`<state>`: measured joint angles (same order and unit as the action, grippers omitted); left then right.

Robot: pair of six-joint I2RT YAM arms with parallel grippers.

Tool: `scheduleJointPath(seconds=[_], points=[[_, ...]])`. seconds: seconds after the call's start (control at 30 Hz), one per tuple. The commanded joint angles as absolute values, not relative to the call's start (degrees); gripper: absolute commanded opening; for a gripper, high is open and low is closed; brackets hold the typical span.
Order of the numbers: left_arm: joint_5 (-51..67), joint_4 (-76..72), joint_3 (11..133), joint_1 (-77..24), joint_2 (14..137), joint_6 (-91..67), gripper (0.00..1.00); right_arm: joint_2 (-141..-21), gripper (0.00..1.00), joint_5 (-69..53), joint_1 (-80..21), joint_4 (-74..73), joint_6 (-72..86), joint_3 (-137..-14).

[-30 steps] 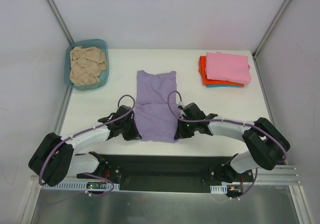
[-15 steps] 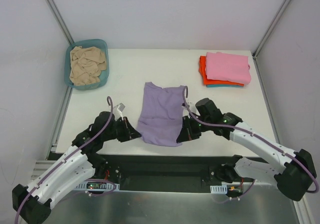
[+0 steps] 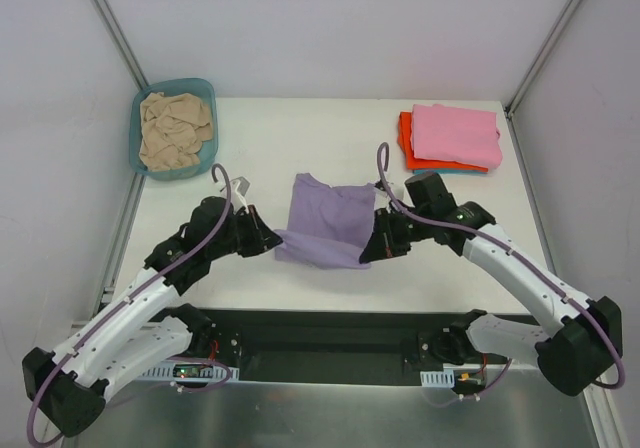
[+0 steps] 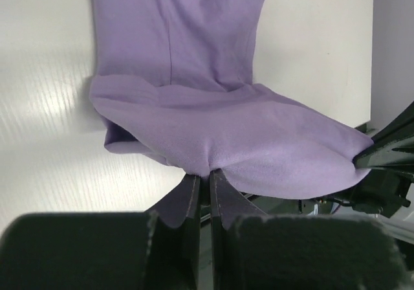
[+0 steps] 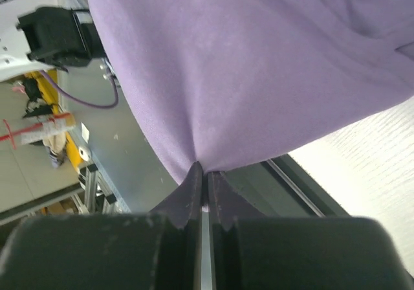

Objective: Fold and stack the t-shirts
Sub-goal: Fold the long partially folded tshirt into a neat square

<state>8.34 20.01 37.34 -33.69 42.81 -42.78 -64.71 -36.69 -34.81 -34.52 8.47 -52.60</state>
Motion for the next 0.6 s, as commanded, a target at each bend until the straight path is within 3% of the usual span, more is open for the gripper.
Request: scheduleJointPath(seconds=[0.0, 0.57], points=[[2.2, 18.02, 41.83, -32.7, 46.48, -39.73, 0.0, -65.3, 0.01, -42.01, -30.34, -32.17, 6.42, -53.0], [1.4, 9.05, 55.45, -24.96, 70.03, -35.42, 0.0, -78.3, 0.01, -44.91, -16.18, -26.28, 2.81, -60.99]])
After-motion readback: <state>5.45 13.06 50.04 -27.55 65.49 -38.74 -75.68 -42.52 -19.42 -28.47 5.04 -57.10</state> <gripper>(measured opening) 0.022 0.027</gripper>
